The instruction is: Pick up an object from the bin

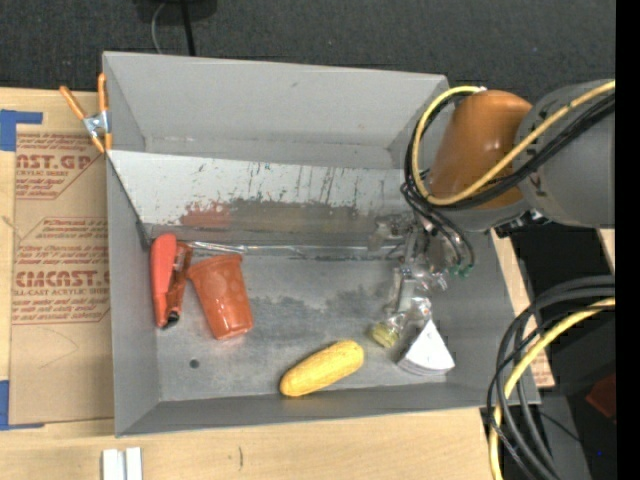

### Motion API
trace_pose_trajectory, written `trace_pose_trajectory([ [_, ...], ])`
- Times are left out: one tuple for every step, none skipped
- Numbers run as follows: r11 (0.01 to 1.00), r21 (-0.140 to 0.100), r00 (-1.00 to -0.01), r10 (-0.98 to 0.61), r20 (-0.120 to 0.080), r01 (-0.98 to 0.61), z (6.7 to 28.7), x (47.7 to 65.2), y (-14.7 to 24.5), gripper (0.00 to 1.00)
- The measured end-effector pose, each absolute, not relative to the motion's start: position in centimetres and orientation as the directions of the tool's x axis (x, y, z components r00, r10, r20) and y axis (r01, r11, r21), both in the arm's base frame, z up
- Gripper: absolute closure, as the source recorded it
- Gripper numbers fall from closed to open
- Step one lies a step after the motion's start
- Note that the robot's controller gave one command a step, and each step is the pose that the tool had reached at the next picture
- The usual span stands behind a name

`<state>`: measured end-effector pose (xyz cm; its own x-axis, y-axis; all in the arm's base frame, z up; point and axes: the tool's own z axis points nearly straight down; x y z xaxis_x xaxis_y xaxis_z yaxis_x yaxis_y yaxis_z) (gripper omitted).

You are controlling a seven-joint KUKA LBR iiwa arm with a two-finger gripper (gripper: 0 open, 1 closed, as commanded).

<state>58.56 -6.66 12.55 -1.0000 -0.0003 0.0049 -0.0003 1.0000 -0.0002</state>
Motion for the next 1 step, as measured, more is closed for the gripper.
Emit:
trace_pose_trajectory([
  [1.0,-0.001,-1.0,-0.001,-0.001,-0.001,13.02,58.7,-6.64,0.0],
])
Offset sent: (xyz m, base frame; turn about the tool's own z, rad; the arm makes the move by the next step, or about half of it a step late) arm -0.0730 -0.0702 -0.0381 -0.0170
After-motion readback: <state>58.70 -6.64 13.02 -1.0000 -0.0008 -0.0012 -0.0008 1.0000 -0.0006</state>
